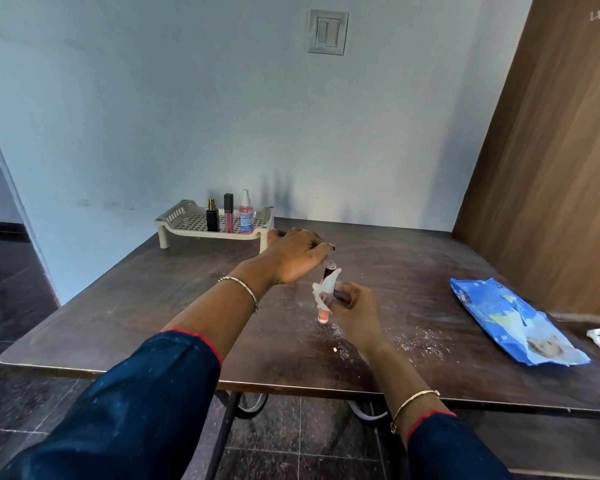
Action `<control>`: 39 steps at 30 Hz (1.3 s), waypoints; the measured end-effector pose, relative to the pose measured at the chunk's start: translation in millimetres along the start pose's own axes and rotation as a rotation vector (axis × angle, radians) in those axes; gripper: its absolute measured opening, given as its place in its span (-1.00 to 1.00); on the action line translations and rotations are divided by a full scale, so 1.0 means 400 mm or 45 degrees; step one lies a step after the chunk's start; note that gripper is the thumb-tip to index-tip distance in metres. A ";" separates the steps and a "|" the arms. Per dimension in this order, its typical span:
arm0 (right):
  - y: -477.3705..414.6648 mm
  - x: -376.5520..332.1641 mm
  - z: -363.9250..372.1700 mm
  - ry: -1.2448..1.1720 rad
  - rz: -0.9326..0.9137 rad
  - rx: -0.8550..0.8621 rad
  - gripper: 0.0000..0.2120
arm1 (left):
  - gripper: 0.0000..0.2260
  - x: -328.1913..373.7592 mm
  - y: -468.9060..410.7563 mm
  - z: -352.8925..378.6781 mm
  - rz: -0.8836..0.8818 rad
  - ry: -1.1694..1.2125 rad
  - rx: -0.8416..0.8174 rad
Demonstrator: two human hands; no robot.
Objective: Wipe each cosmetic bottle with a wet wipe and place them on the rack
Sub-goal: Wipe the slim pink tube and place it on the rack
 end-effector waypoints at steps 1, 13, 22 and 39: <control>0.001 0.004 -0.001 -0.014 0.021 -0.017 -0.87 | -0.59 0.001 0.000 0.000 -0.005 0.007 0.000; -0.041 -0.041 0.004 -0.008 -0.033 0.028 -0.90 | -0.60 0.005 -0.009 0.010 0.001 0.024 -0.006; -0.039 0.021 0.010 -0.014 0.095 -0.151 -0.88 | -0.65 -0.025 -0.017 0.010 0.014 0.030 -0.033; 0.003 0.001 0.003 -0.051 0.194 -0.367 -0.66 | -0.83 -0.016 -0.014 -0.025 0.014 0.094 -0.005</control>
Point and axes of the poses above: each hand's wrist, its own y-axis away from the middle knuckle, its own z-axis out of the palm, x = y × z, the point moved 3 cm from there along -y, towards the middle knuckle, and after that the axes turned 1 degree about -z, right-handed, at the moved point
